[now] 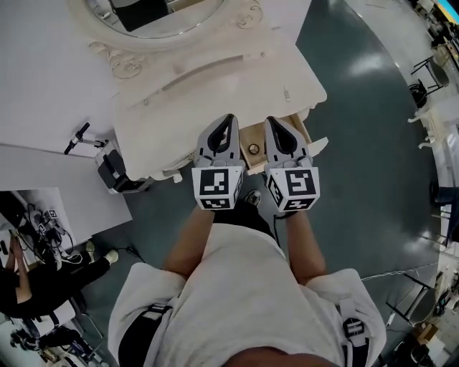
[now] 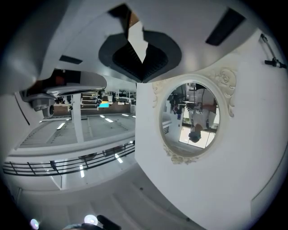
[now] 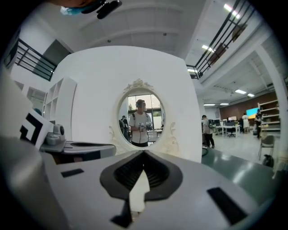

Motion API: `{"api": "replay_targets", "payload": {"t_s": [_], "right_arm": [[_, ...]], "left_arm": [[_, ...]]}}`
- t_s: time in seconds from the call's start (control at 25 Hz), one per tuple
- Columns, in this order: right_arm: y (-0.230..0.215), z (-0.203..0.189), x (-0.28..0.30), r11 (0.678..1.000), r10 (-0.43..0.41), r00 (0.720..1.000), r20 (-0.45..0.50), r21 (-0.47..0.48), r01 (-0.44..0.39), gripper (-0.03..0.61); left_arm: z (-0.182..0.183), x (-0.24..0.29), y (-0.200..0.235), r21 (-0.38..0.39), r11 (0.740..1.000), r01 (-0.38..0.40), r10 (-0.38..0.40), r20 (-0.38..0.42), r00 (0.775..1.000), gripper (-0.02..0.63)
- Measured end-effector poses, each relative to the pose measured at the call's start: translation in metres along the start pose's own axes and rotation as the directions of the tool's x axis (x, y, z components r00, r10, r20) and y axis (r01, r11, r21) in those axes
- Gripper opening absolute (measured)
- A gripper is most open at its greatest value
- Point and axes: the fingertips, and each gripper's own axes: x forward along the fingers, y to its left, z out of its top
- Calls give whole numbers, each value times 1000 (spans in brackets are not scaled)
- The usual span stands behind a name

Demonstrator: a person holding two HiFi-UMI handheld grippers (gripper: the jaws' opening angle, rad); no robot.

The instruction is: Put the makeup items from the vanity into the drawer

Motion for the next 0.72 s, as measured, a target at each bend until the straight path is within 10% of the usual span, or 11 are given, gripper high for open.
{"api": "replay_targets", "payload": {"t_s": [0.72], "right_arm": [[36,-16,135,988,157,985,-74,24,-155,14]], "left_arm": [[-24,72,135,-5,985,-173,172,-87,981,6]]}}
